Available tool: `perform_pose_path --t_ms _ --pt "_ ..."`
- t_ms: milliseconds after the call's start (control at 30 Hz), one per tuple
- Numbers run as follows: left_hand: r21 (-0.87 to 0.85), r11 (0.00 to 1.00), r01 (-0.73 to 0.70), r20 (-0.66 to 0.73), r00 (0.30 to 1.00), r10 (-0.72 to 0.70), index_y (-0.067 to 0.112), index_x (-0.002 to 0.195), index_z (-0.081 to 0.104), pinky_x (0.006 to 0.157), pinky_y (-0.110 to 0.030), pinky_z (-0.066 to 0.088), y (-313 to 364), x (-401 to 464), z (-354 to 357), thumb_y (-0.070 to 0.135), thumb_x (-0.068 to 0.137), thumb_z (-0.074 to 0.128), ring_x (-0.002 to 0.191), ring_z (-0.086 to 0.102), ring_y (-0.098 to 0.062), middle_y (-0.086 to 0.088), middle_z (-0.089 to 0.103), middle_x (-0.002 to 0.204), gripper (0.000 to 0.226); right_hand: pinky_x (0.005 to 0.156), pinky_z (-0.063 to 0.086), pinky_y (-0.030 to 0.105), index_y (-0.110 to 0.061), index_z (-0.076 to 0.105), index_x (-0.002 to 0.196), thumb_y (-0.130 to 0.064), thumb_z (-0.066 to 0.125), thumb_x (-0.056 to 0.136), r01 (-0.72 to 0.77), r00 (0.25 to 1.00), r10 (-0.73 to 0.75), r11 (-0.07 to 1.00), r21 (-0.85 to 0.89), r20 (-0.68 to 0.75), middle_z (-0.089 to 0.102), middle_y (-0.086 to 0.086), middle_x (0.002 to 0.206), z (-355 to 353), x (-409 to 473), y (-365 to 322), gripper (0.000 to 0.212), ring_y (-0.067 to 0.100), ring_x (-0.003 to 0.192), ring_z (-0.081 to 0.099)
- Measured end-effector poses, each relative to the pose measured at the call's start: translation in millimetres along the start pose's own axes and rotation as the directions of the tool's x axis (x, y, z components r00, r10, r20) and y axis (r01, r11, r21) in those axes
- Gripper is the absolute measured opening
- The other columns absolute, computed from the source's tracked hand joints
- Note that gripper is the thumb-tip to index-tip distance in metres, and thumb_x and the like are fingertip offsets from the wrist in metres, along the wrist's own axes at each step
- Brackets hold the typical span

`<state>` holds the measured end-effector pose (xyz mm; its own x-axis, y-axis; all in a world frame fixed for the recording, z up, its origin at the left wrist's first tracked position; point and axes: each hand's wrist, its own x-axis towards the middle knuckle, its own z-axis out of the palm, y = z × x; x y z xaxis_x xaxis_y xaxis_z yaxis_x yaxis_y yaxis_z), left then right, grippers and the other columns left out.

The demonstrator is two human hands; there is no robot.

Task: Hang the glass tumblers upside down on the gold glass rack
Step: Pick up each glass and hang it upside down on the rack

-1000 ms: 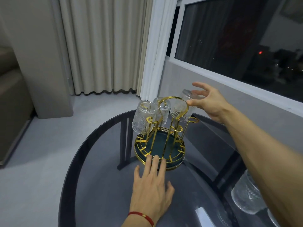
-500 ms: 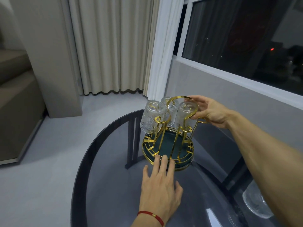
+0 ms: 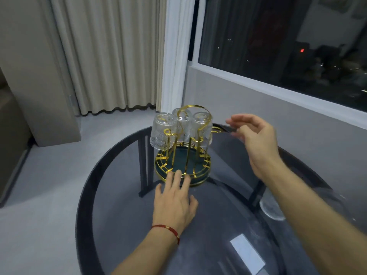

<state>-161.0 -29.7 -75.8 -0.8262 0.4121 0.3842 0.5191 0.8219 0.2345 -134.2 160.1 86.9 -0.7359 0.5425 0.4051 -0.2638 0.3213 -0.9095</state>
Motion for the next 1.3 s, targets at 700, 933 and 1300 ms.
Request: perform_pose_path --t_ms 700,933,1300 --pt "-0.682 0.731 0.029 0.145 0.985 0.096 0.025 0.117 0.072 0.097 -0.026 0.046 110 -55 -80 0.016 0.086 0.065 0.105 0.061 -0.005 0.016 0.069 0.112 0.033 0.117 0.038 0.050 -0.023 0.030 0.158 -0.036 0.087 0.080 -0.463 0.871 0.305 0.772 -0.435 -0.385 0.041 0.008 0.161 -201 -188 34 0.098 0.032 0.147 0.038" --pt "-0.747 0.658 0.096 0.197 0.977 0.081 0.030 0.108 0.072 0.097 -0.030 0.051 124 -63 -81 0.017 0.086 0.067 0.106 0.059 0.009 0.019 0.070 0.107 0.026 0.106 0.050 0.042 -0.027 0.047 0.143 -0.031 0.097 0.069 -0.481 0.849 0.373 0.838 -0.257 -0.374 0.061 -0.001 0.140 -201 -184 53 0.090 0.023 0.127 0.060" --pt "-0.907 0.390 0.158 0.268 0.932 0.244 0.040 0.137 0.053 0.096 -0.017 0.048 135 -63 -105 0.059 0.072 0.078 0.113 0.059 0.007 0.015 0.063 0.125 0.072 0.091 0.058 0.026 -0.039 0.064 0.128 -0.039 0.102 0.055 -0.053 0.994 0.073 0.975 -0.217 0.087 0.076 -0.013 0.119 -145 -189 1 0.082 0.006 0.111 0.072"
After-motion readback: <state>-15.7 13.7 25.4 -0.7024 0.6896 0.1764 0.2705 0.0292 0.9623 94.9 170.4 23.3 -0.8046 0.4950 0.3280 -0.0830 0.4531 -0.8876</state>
